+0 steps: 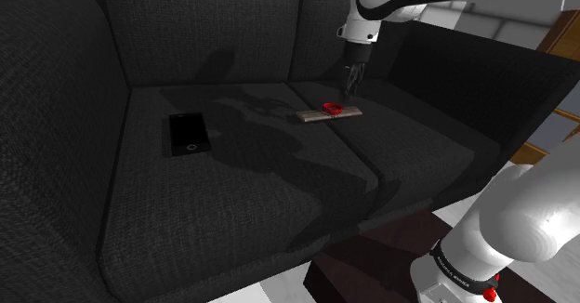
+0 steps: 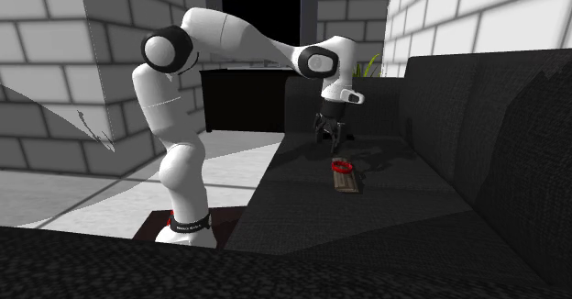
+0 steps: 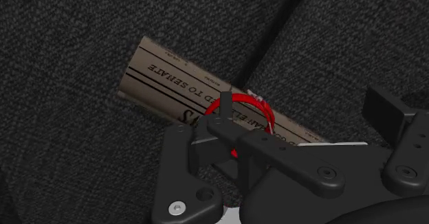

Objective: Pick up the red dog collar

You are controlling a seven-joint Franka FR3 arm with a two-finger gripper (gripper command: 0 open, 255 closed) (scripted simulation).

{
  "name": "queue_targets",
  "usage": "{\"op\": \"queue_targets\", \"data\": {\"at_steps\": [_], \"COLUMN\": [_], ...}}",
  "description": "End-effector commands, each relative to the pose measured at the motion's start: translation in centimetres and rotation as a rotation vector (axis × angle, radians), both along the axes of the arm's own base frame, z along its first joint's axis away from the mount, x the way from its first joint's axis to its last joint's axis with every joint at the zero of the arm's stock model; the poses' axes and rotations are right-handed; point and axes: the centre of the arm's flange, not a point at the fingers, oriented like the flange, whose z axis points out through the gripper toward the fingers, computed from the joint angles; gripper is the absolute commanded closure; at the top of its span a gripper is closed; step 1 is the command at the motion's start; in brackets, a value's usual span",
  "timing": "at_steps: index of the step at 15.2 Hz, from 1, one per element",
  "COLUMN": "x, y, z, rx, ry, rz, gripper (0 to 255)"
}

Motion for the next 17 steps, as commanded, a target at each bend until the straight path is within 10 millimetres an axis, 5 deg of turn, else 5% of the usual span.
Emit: {"op": "queue_targets", "data": {"at_steps": [1, 3, 12, 13, 17], "x": [2.7, 4.4, 4.4, 4.4, 4.4], "y": [0.4, 0.8, 0.8, 0.8, 0.8], "z": [-1.0, -1.5, -5.5, -5.6, -5.6], "rx": [0.020, 0.033, 0.033, 0.033, 0.033], "ry": [-0.001, -0.001, -0.001, -0.001, -0.001], "rz": [0.043, 0.072, 0.072, 0.072, 0.072], "gripper": [0, 0, 0, 255, 255]}}
